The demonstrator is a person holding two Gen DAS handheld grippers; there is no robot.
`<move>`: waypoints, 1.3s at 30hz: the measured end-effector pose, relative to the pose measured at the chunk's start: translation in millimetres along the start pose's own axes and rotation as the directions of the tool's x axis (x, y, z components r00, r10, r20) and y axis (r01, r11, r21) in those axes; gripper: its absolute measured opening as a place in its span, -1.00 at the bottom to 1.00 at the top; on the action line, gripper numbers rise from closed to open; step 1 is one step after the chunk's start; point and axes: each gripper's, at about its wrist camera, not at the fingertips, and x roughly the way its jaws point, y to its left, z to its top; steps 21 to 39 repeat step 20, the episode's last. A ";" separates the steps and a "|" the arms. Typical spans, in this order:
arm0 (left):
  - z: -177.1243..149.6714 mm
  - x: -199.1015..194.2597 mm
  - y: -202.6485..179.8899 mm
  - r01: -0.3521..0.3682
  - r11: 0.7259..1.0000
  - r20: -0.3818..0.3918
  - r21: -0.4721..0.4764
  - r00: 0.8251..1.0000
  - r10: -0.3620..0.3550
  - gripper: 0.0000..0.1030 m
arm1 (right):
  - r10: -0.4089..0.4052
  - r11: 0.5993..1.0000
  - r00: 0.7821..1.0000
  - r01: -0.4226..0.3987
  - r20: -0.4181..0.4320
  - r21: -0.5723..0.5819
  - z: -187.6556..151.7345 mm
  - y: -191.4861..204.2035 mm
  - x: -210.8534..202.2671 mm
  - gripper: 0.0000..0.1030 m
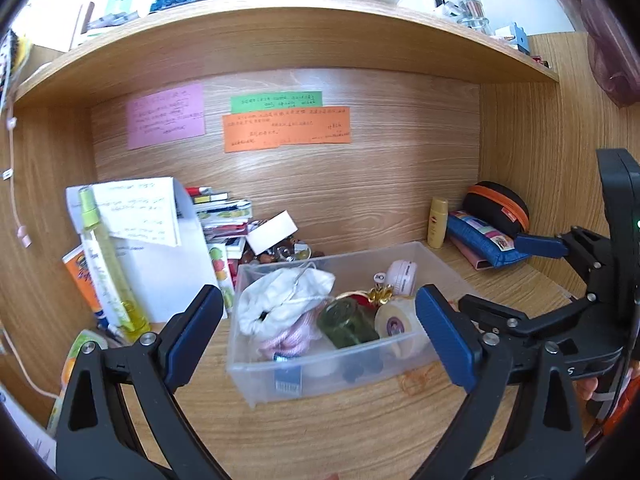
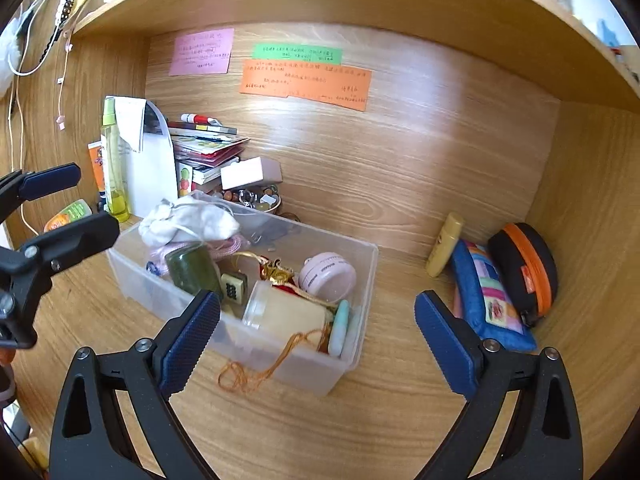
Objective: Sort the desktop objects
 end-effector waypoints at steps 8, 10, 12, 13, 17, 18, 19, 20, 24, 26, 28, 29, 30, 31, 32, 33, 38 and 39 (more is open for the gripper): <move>-12.1 -20.2 2.7 -0.002 1.000 -0.004 -0.012 1.000 0.002 0.91 | 0.020 0.998 1.000 -0.020 0.009 0.066 -13.8 5.3 -19.7 0.90; -15.4 -23.6 1.1 -0.007 1.000 -0.008 -0.004 1.000 0.007 0.91 | 0.024 0.997 1.000 -0.025 0.012 0.068 -15.0 6.6 -22.5 0.90; -18.7 -27.1 -0.8 -0.013 1.000 -0.008 0.005 1.000 0.013 0.91 | 0.024 0.997 1.000 -0.025 0.014 0.071 -15.3 7.3 -25.0 0.90; -20.5 -29.3 -1.7 -0.016 1.000 -0.006 0.005 1.000 0.016 0.91 | 0.027 0.997 1.000 -0.028 0.014 0.075 -15.2 7.5 -25.9 0.90; -24.4 -34.1 -1.1 -0.013 1.000 0.006 -0.012 1.000 0.013 0.91 | 0.034 0.996 0.999 -0.035 0.013 0.087 -16.4 7.0 -28.1 0.90; -25.7 -35.7 -1.2 -0.013 1.000 0.009 -0.018 1.000 0.014 0.91 | 0.036 0.995 0.999 -0.037 0.013 0.090 -16.9 7.0 -28.5 0.90; -26.0 -35.8 -1.2 -0.012 1.000 0.009 -0.020 1.000 0.012 0.91 | 0.040 0.995 0.999 -0.041 0.012 0.092 -17.6 7.1 -28.9 0.90; -26.6 -36.0 -1.1 -0.009 1.000 0.007 -0.021 1.000 0.009 0.91 | 0.043 0.995 0.999 -0.044 0.011 0.092 -18.3 7.4 -29.1 0.90; -26.6 -36.0 -1.1 -0.009 1.000 0.007 -0.021 1.000 0.009 0.91 | 0.043 0.995 0.999 -0.044 0.011 0.092 -18.3 7.4 -29.1 0.90; -26.6 -36.0 -1.1 -0.009 1.000 0.007 -0.021 1.000 0.009 0.91 | 0.043 0.995 0.999 -0.044 0.011 0.092 -18.3 7.4 -29.1 0.90; -26.6 -36.0 -1.1 -0.009 1.000 0.007 -0.021 1.000 0.009 0.91 | 0.043 0.995 0.999 -0.044 0.011 0.092 -18.3 7.4 -29.1 0.90; -26.6 -36.0 -1.1 -0.009 1.000 0.007 -0.021 1.000 0.009 0.91 | 0.043 0.995 0.999 -0.044 0.011 0.092 -18.3 7.4 -29.1 0.90; -26.6 -36.0 -1.1 -0.009 1.000 0.007 -0.021 1.000 0.009 0.91 | 0.043 0.995 0.999 -0.044 0.011 0.092 -18.3 7.4 -29.1 0.90; -26.6 -36.0 -1.1 -0.009 1.000 0.007 -0.021 1.000 0.009 0.91 | 0.043 0.995 0.999 -0.044 0.011 0.092 -18.3 7.4 -29.1 0.90; -26.6 -36.0 -1.1 -0.009 1.000 0.007 -0.021 1.000 0.009 0.91 | 0.043 0.995 0.999 -0.044 0.011 0.092 -18.3 7.4 -29.1 0.90; -26.6 -36.0 -1.1 -0.009 1.000 0.007 -0.021 1.000 0.009 0.91 | 0.043 0.995 0.999 -0.044 0.011 0.092 -18.3 7.4 -29.1 0.90; -26.6 -36.0 -1.1 -0.009 1.000 0.007 -0.021 1.000 0.009 0.91 | 0.043 0.995 0.999 -0.044 0.011 0.092 -18.3 7.4 -29.1 0.90; -26.6 -36.0 -1.1 -0.009 1.000 0.007 -0.021 1.000 0.009 0.91 | 0.043 0.995 0.999 -0.044 0.011 0.092 -18.3 7.4 -29.1 0.90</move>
